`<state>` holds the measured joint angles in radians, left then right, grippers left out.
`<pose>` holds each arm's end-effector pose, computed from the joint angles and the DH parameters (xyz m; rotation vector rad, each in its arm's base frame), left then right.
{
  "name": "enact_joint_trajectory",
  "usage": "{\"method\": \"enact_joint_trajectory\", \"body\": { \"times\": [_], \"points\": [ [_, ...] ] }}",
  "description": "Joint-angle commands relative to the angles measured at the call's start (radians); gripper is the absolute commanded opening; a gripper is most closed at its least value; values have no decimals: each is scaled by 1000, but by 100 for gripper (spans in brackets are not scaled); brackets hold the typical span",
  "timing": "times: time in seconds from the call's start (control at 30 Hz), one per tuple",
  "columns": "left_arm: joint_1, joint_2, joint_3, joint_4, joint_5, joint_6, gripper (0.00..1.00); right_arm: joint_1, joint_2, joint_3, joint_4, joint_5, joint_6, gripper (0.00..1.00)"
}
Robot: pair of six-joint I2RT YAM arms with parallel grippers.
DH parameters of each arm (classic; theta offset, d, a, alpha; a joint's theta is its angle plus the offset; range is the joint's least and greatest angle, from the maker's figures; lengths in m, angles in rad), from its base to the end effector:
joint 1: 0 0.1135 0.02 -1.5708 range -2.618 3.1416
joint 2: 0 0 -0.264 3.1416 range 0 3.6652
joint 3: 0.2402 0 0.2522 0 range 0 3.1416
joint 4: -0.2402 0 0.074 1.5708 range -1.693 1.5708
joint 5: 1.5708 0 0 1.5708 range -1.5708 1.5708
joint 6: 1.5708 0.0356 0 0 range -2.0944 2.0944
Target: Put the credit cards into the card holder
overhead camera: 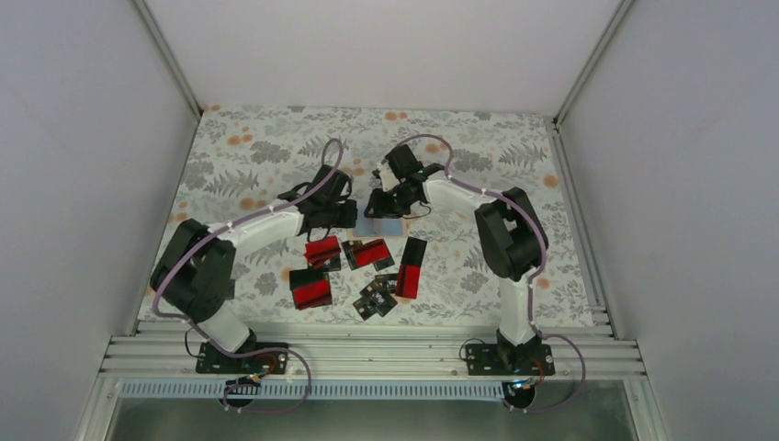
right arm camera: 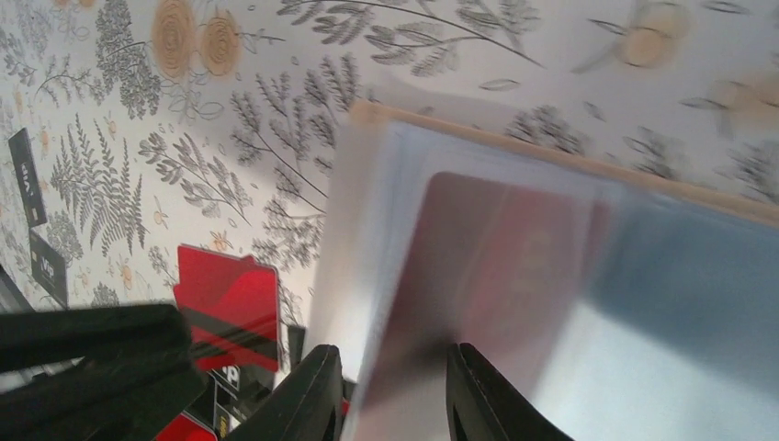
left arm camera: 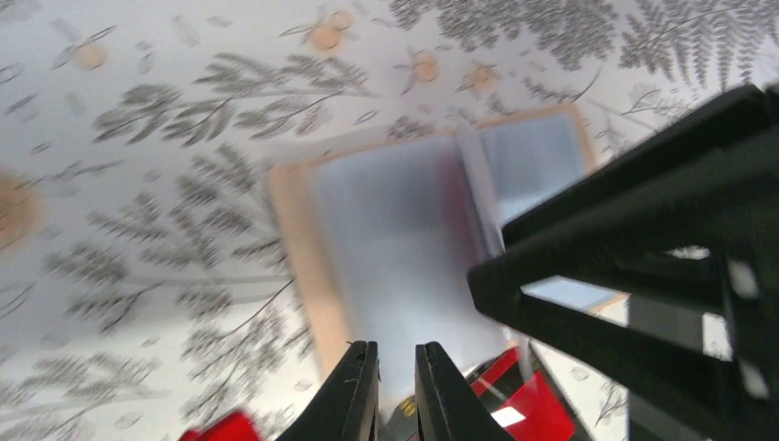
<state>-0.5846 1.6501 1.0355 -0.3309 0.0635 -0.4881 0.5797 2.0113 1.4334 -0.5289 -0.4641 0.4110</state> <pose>0.2821 -0.1894 0.1956 0.1516 2.5867 -0.4987 0.3409 0.2422 0.1741 -0.3938 2.7921 0.9015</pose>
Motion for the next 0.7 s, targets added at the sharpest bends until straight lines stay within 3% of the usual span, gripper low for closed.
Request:
{"method": "enact_joint_trajectory", "body": {
  "times": [0.0,0.17,0.37,0.67],
  "points": [
    [23,-113,-92,-5,-56,-23,13,49,88,97,-16,-63,11,31],
    [29,-253,-194,-50,-83,-36,26,82,130,165,-13,-158,8,35],
    [29,-408,-284,-142,-104,-66,47,92,93,166,-21,-146,8,40],
    [-18,-569,-407,-259,-122,-197,63,127,-89,-87,65,-66,29,45]
  ]
}}
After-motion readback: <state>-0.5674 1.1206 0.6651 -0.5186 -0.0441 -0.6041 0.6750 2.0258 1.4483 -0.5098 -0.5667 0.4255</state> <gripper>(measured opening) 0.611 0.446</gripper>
